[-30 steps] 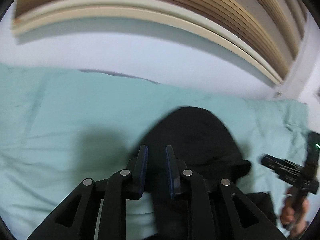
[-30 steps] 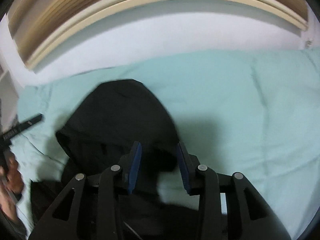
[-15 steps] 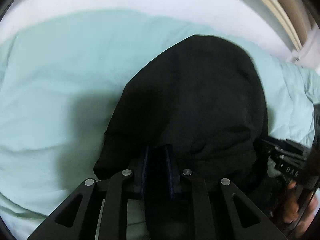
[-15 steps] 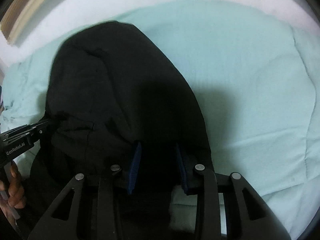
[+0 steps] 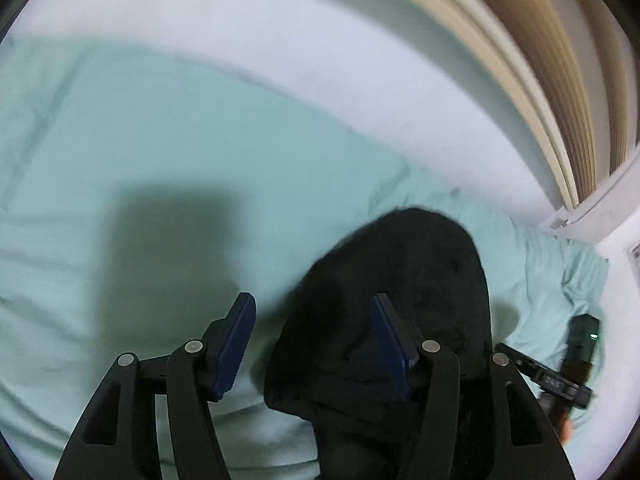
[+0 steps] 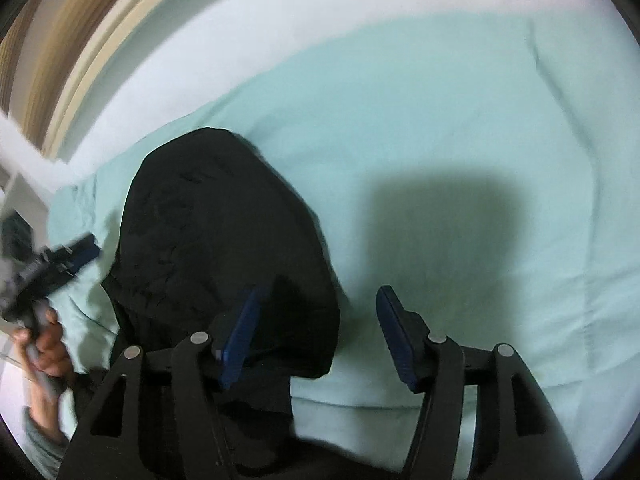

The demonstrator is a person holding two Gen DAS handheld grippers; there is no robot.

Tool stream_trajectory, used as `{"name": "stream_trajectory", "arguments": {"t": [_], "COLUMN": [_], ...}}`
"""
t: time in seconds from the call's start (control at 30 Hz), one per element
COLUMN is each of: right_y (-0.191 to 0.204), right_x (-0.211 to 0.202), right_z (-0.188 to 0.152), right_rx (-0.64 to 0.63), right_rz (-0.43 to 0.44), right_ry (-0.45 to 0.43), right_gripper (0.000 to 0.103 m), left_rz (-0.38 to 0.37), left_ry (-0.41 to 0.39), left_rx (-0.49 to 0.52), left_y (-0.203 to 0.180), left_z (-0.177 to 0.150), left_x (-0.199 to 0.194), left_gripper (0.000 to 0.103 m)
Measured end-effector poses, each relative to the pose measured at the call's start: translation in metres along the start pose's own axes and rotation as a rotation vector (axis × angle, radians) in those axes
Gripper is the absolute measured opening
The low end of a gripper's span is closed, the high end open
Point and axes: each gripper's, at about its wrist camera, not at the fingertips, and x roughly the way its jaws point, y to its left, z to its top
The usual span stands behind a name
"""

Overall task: Fold large clothes
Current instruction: 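Fold the hem up toward the hood with both grippers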

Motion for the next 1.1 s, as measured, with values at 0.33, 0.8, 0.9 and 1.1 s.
{"name": "stream_trajectory", "arguments": {"t": [0.33,0.8,0.9,1.1], "right_y": [0.01,0.096,0.127,0.165], "right_x": [0.05,-0.018,-0.06,-0.148], "right_z": [0.003,-0.023,-0.046,-0.126], "right_rx": [-0.03,-0.252,-0.316,-0.423], "right_rz": [0.13,-0.066,-0.107,-0.218], "right_ry": [0.097,-0.083,-0.17,-0.318], "right_gripper": [0.067,0.019,0.019,0.019], "left_rz": [-0.08,-0.005,-0.018,-0.022], "left_ry": [0.102,-0.108,-0.168,-0.255], "left_rx": [-0.031,0.306,0.368,0.435], "left_y": [0.0,-0.078,-0.094,-0.11], "left_z": [-0.019,-0.056,-0.081,-0.145], "left_x": [0.043,-0.066,-0.118,-0.217], "left_gripper": [0.062,0.016,0.016,0.015]}}
